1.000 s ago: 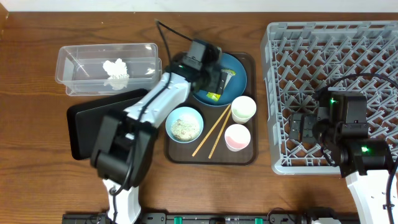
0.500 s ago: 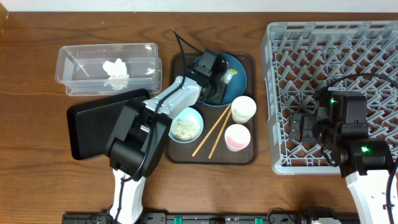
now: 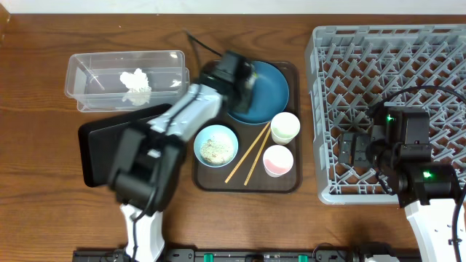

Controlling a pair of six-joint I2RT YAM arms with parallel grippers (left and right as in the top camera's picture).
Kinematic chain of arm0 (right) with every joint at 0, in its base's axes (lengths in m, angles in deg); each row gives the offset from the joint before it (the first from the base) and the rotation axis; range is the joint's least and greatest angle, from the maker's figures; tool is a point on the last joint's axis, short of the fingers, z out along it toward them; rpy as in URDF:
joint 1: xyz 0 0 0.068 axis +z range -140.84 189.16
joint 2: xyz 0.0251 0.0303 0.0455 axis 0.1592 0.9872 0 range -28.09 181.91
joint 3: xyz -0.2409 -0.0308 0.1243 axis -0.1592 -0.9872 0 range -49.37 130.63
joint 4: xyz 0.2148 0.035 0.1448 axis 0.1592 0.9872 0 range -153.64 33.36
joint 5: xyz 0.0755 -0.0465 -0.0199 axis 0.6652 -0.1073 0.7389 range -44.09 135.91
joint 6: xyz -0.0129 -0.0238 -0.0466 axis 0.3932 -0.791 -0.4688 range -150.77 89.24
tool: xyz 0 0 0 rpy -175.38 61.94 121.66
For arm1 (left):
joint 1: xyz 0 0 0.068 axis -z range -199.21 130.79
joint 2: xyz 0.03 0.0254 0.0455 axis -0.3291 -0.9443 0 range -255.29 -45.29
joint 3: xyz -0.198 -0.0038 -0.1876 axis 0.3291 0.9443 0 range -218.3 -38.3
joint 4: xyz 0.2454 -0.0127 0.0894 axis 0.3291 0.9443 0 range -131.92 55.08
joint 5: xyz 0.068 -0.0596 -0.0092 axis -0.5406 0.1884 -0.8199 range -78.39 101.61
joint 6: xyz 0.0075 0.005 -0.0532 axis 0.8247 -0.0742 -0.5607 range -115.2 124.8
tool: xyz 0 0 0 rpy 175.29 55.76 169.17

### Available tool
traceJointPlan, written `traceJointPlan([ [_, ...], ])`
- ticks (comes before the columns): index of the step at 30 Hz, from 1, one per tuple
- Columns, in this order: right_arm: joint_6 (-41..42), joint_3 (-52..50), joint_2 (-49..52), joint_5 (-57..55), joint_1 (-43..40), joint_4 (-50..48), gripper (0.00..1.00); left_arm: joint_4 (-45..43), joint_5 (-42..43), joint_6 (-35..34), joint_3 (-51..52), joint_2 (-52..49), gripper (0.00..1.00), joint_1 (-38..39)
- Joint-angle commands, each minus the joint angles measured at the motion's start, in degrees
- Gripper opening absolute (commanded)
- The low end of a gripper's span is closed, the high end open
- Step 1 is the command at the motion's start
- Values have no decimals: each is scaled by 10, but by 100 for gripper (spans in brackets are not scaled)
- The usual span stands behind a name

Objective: Sort waste into correct bins and load items into the dishwasher rack
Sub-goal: 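Carry the yellow wrapper left and drop it into the clear bin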

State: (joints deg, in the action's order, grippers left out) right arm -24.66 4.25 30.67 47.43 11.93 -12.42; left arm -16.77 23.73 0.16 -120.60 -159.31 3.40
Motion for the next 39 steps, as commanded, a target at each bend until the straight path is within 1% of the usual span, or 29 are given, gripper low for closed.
traceJointPlan([
  [1,7,10,-1,2,3,0,99,12,2,-1,-1,90,6,-50],
  [3,7,10,-1,0,3,0,99,21,-2,-1,-1,123,6,-85],
  [7,7,10,-1,0,3,0,99,41,-47,-1,-1,159,6,-151],
  [9,7,10,-1,0,3,0,99,54,-61,-1,-1,161,6,-180],
  [13,7,10,-1,0,3,-2,99,63,-62,-1,5,150,6,-226],
  [17,7,10,-1,0,3,-2,99,64,-62,-1,7,133,8,-250],
  [18,7,10,-1,0,3,-2,99,64,-62,-1,7,130,14,-252],
  [19,7,10,-1,0,3,-2,99,64,-62,-1,7,126,23,-252],
  [20,7,10,-1,0,3,-2,99,63,-62,-1,7,123,37,-252],
  [21,7,10,-1,0,3,-2,99,63,-62,-1,7,120,45,-252],
  [25,7,10,-1,0,3,-2,99,65,-62,-1,7,111,67,-252],
  [30,7,10,-1,0,3,-2,99,68,-62,-1,7,111,70,-252],
  [39,7,10,-1,0,3,-2,99,70,-62,-1,7,111,70,-252],
])
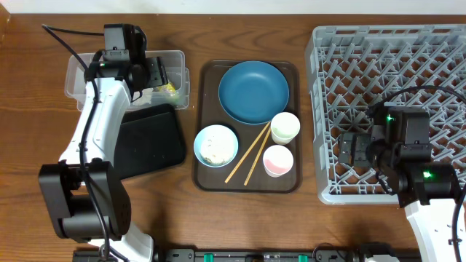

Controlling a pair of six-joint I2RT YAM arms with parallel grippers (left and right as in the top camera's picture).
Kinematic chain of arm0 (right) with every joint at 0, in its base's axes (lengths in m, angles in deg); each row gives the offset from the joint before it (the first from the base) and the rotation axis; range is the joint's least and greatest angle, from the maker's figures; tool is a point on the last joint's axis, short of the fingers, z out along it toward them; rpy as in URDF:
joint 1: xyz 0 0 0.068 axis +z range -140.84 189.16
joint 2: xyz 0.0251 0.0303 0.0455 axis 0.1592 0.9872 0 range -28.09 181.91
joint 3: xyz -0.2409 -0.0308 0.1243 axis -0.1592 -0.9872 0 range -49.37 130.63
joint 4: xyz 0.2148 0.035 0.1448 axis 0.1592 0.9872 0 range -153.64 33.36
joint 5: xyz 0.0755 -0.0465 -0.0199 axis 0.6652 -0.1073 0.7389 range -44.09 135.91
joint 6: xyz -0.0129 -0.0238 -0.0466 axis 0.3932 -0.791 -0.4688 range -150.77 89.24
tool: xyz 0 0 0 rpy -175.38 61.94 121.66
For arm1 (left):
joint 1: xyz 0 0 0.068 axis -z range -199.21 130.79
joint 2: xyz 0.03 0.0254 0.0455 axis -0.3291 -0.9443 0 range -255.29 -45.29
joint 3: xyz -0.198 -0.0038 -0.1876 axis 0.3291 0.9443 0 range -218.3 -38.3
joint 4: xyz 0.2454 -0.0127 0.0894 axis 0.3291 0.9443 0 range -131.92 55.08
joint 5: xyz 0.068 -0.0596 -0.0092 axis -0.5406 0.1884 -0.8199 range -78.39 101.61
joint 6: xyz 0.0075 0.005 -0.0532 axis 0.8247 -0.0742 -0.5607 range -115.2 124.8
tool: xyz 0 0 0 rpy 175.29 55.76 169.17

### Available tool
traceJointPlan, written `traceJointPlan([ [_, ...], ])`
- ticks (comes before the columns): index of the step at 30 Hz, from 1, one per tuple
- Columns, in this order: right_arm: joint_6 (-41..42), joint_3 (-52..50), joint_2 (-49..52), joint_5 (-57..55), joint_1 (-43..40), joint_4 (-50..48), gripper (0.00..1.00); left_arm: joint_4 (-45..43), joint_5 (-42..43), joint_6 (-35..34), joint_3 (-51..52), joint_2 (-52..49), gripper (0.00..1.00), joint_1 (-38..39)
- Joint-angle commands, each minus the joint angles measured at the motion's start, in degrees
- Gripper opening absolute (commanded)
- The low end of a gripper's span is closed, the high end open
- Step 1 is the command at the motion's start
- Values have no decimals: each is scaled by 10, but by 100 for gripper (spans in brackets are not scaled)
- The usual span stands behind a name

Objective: Sort waste into correct bins and load items into the dishwasher rack
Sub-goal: 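Carry the yellow wrapper left and drop it into the clear bin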

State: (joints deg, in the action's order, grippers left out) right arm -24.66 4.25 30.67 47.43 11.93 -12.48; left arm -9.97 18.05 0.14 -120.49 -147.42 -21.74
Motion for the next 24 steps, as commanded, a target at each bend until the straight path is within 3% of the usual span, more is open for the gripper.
traceJointPlan([
  [1,7,10,-1,0,3,-1,99,2,-5,-1,6,-8,71,-1],
  [9,7,10,-1,0,3,-1,99,2,-5,-1,6,-8,72,-1],
  [14,7,10,-1,0,3,-1,99,2,-5,-1,6,-8,86,-1],
  [24,7,10,-1,0,3,-1,99,40,25,-4,6,3,88,7],
])
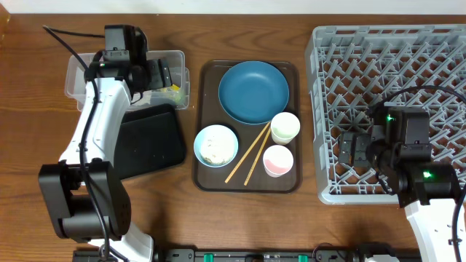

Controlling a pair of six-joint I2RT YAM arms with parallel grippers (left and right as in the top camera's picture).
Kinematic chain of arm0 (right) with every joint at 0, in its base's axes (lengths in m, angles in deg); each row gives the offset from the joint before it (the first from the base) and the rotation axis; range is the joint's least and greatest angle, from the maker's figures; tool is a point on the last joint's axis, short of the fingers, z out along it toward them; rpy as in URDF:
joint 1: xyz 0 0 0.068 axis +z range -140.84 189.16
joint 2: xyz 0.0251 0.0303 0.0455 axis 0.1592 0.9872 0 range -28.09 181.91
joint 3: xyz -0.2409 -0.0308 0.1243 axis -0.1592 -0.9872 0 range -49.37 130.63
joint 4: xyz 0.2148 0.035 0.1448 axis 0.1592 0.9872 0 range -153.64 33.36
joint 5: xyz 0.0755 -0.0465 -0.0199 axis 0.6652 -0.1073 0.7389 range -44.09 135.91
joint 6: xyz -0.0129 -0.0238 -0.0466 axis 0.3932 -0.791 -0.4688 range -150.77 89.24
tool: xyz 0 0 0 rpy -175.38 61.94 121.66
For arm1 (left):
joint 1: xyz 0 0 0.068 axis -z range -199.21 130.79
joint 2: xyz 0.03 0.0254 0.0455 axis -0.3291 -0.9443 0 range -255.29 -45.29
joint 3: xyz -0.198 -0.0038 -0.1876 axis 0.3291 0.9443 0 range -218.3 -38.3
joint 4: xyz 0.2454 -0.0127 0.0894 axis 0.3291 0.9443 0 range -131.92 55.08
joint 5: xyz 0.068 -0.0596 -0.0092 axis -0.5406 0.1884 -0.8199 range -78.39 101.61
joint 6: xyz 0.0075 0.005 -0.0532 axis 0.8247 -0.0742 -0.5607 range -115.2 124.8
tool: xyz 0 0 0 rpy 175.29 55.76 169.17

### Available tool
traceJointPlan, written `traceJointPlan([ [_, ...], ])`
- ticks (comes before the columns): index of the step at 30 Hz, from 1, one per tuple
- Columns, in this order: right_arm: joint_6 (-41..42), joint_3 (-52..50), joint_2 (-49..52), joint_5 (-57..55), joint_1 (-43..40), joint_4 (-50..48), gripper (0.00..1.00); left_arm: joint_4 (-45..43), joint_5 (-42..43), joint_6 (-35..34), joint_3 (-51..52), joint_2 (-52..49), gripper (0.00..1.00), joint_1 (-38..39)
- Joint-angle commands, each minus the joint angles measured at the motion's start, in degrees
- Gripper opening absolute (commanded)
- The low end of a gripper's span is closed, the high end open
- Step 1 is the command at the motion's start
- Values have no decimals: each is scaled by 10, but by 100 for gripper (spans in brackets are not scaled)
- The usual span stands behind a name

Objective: Sort waste into correct bins and load items into the dishwasher rack
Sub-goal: 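Carry the yellow wrapper left and drop it into the clear bin, then reach left gripper to the pink cup and grasp it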

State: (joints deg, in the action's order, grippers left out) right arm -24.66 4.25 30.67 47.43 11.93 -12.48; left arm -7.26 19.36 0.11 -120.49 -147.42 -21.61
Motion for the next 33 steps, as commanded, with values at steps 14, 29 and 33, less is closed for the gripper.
traceJointPlan([
  [14,7,10,1,0,3,-8,99,141,76,-5,6,85,93,138],
  [29,7,10,1,0,3,-8,99,162,126,-5,15,10,87,335],
  [33,7,10,1,0,3,-8,99,168,126,-22,15,-25,84,367],
])
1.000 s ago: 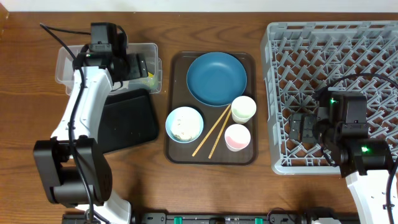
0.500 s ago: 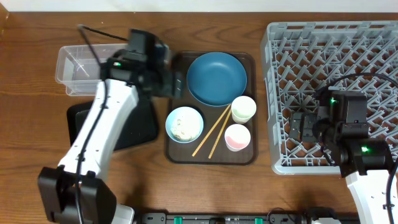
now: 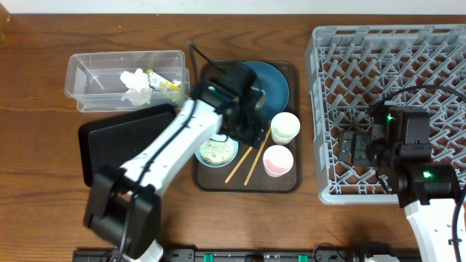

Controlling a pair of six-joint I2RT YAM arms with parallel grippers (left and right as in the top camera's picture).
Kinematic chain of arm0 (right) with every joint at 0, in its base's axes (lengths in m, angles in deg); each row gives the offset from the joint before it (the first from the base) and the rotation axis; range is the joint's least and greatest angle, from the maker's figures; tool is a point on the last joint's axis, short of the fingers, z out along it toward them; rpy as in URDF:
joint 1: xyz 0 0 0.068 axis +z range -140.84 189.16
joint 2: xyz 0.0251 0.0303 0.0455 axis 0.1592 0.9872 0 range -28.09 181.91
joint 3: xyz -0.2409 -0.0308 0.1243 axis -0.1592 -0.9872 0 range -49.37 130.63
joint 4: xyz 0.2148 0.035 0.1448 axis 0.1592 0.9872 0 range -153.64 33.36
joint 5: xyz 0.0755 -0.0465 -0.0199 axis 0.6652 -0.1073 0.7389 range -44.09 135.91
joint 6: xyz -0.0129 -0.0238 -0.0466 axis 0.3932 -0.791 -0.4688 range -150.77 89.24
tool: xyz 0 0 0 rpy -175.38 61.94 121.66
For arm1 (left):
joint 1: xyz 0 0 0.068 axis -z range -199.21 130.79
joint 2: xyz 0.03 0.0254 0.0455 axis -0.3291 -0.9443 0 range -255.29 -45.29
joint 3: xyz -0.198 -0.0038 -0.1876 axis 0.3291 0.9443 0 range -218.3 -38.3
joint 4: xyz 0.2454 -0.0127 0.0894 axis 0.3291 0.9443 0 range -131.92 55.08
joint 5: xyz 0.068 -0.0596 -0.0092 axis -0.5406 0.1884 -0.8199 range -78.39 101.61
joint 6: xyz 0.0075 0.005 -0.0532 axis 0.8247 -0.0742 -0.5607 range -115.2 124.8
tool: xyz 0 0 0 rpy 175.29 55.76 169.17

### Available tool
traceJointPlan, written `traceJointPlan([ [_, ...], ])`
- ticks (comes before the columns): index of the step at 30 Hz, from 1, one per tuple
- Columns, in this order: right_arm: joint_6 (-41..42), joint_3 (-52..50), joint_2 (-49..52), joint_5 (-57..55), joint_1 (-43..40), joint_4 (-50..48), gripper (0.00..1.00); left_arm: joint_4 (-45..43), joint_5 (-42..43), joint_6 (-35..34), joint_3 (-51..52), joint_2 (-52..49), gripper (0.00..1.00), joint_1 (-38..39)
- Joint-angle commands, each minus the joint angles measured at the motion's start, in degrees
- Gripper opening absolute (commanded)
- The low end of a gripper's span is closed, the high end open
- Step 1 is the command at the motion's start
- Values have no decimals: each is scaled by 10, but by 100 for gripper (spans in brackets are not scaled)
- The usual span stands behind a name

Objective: Sort waste into correct bins and load items into the dishwasher rack
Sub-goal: 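Reach left gripper to the pink cup and grasp it, then lift the pink cup and hand it to the right gripper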

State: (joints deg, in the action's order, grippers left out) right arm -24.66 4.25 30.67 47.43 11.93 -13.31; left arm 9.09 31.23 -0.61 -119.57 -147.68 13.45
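Observation:
My left gripper (image 3: 253,125) hangs over the brown tray (image 3: 207,182), between the blue plate (image 3: 273,84) and the light blue bowl of food scraps (image 3: 215,151), right at the upper end of the wooden chopsticks (image 3: 246,161). It looks open and holds nothing that I can see. A white cup (image 3: 285,127) and a pink cup (image 3: 278,160) stand on the tray's right side. The clear bin (image 3: 87,91) holds a white tissue (image 3: 133,80) and a yellow-green wrapper (image 3: 164,84). My right gripper (image 3: 351,149) rests open over the grey dishwasher rack (image 3: 386,44).
A black bin (image 3: 109,145) lies left of the tray, partly under my left arm. The rack fills the right side of the table. My left arm reaches diagonally from the front left across the tray's left edge.
My left gripper was at the clear bin's right end. It is now over the brown tray by the chopsticks and bowl. The yellow-green wrapper lies in the clear bin. The right arm has not moved.
My left gripper was first over the blue plate on the tray. At the following two moments it was at the clear bin with a yellow-green wrapper at its tip. Now the wrapper lies in the bin and the gripper is back over the tray.

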Motion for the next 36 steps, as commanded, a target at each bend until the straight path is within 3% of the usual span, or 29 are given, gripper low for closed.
traceJointPlan([
  [1,7,10,1,0,3,0,99,4,7,-17,6,-28,84,21],
  [9,7,10,1,0,3,0,99,-5,7,-18,6,-80,78,53],
  [10,7,10,1,0,3,0,99,-5,7,-18,6,-87,74,55],
  [14,7,10,1,0,3,0,99,-2,7,-20,6,-98,32,56],
  [18,7,10,1,-2,3,0,99,8,7,-20,6,-93,10,52],
  [20,7,10,1,-7,3,0,99,24,7,-20,6,-83,6,49],
  [28,7,10,1,-42,3,-1,99,85,7,-19,6,7,6,1],
  [33,10,10,2,-62,3,-13,99,58,10,-20,6,80,6,-47],
  [36,47,10,8,-60,3,-28,99,16,86,-23,6,101,6,-83],
])
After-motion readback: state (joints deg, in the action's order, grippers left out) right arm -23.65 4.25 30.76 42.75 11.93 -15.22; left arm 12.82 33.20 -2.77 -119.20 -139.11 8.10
